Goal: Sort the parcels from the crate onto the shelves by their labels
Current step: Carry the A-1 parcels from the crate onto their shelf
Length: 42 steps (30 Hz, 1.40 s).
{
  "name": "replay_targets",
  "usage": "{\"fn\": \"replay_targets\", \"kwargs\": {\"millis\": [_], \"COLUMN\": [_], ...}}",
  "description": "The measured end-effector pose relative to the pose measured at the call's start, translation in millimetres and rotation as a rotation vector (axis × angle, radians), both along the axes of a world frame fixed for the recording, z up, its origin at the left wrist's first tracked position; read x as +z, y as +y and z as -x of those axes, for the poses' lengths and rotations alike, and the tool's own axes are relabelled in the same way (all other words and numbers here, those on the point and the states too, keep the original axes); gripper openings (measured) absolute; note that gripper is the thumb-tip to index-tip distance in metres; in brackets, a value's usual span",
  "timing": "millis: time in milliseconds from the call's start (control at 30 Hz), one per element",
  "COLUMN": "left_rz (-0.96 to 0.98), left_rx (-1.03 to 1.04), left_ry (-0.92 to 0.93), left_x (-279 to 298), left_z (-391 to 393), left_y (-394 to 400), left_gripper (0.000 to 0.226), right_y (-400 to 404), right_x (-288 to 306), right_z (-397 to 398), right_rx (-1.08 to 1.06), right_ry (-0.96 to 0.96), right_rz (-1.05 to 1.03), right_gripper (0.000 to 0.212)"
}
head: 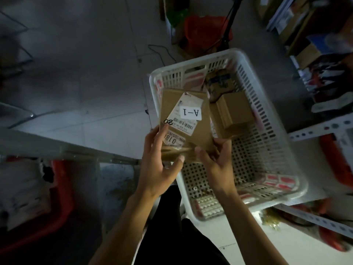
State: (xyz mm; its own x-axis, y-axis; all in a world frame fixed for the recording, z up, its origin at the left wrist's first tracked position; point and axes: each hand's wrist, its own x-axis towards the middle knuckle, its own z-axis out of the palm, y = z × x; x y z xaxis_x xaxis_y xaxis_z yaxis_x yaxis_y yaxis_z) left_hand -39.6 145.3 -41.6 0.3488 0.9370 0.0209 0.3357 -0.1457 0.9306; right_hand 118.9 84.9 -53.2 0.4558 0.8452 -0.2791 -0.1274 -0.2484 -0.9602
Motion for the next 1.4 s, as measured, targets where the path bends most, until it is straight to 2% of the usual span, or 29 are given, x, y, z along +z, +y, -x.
{"fn": "replay_targets", "kwargs": {"millis": [233, 400, 500, 600, 700, 800, 900, 967, 1100, 1200, 1300, 1333, 1400], "left_rz": [0.028, 0.065, 0.072, 0.085, 0.120, 0.072, 0.056, 0.041, 0.032, 0.050, 0.093, 0.117, 0.146], "left_rx": [0.133, 0.173, 0.204, 0.203, 0.111, 0.001, -0.069, -0.056, 0.098, 0.186, 0.228, 0.247, 0.273], "left_ry": [-0.010, 0.014, 0.186, 0.354, 0.462, 0.568, 0.606, 0.576, 0.551, 0.590, 0.604, 0.598, 0.597], "left_x": [-30.1, -49.5, -53.8, -54.8, -52.7, -49.9, -44.0, -41.5, -44.9, -48.7, -51.9, -53.2, -54.3], "left_z": [24.9, 38.7, 42.6, 44.0, 38.6, 30.5, 23.8, 20.0, 24.1, 31.9, 36.8, 38.2, 41.2], "left_y": [-71.6, -83.3, -76.6, -58.7, -25.3, 18.4, 53.7, 62.8, 54.7, 42.0, 29.8, 25.7, 19.3], "left_gripper": [0.065, 0.063, 0.062, 0.075, 0.090, 0.099, 0.099, 0.084, 0.061, 0.057, 0.057, 0.058, 0.060], "right_y": [-48.6, -60.6, -63.9, -63.6, -58.6, -56.5, -54.4, -53.4, -52.8, -49.2, -44.4, -43.0, -42.3], "right_x": [-23.5, -36.4, -40.0, -39.7, -42.6, -45.1, -45.6, -46.5, -48.9, -49.5, -43.8, -40.8, -38.5], "right_z": [10.7, 15.8, 19.8, 22.7, 24.4, 20.5, 8.4, 0.5, -10.1, -15.6, -13.2, -11.8, -11.1], "right_rx": [0.194, 0.254, 0.324, 0.360, 0.389, 0.402, 0.413, 0.398, 0.246, 0.139, 0.116, 0.151, 0.260], "right_ry": [-0.114, -0.176, -0.217, -0.221, -0.244, -0.264, -0.278, -0.308, -0.300, -0.292, -0.279, -0.281, -0.277], "right_rz": [0.092, 0.090, 0.080, 0.093, 0.148, 0.193, 0.252, 0.277, 0.341, 0.397, 0.399, 0.392, 0.381], "right_gripper": [0.047, 0.046, 0.063, 0.074, 0.082, 0.088, 0.084, 0.083, 0.062, 0.059, 0.041, 0.051, 0.085]}}
